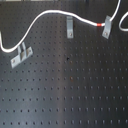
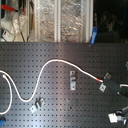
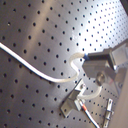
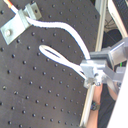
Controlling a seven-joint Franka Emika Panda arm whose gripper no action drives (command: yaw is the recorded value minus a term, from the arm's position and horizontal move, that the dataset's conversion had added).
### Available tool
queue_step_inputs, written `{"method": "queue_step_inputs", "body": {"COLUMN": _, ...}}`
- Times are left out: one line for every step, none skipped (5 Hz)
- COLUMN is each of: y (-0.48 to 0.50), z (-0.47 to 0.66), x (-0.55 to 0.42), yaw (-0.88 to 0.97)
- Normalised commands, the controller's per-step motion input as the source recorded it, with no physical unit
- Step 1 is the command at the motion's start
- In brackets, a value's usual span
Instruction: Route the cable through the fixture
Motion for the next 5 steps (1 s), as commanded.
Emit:
{"method": "queue_step_inputs", "body": {"y": -0.032, "z": 0.06, "x": -0.384, "yaw": 0.0}}
{"method": "queue_step_inputs", "body": {"y": -0.075, "z": 0.0, "x": -0.574, "yaw": 0.0}}
{"method": "queue_step_inputs", "body": {"y": -0.092, "z": 0.02, "x": -0.58, "yaw": 0.0}}
{"method": "queue_step_inputs", "body": {"y": -0.188, "z": 0.06, "x": -0.597, "yaw": 0.0}}
{"method": "queue_step_inputs", "body": {"y": -0.272, "z": 0.02, "x": -0.609, "yaw": 0.0}}
